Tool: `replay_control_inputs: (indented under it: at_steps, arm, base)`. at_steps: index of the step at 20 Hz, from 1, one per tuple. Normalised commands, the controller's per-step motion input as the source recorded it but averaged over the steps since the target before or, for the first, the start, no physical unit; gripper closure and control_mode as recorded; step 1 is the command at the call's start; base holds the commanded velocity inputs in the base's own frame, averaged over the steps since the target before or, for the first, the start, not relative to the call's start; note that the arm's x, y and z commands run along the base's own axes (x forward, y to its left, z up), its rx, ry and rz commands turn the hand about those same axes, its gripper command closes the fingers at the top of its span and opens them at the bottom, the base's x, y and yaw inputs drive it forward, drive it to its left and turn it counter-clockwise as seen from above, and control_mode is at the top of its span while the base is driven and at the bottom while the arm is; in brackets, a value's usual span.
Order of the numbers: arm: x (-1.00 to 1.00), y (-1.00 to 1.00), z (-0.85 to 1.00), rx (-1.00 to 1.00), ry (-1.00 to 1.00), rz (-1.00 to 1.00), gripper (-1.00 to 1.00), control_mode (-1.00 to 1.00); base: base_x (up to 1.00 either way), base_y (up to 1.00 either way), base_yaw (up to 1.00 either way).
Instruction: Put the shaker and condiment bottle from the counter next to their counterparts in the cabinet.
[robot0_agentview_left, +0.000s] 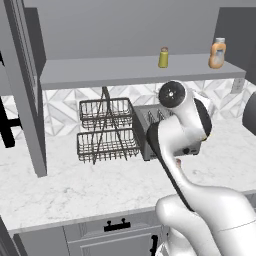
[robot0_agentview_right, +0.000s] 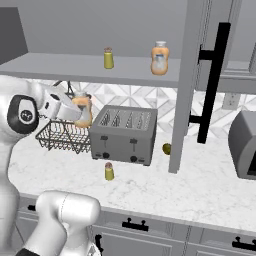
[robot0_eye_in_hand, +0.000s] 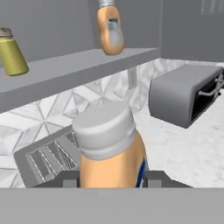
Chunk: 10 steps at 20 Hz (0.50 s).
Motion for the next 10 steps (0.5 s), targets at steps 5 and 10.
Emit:
replay_control_inputs:
  at_steps: [5,10]
  arm:
    - [-0.22,-0.51,0.72,0.04,-0.01,0.34,1.0,-1.0]
    - [-0.06,-0.43,0.68,0.04,0.0,0.29,1.0,-1.0]
  base:
    - [0.0,0.0,0.0]
    - [0.0,0.0,0.0]
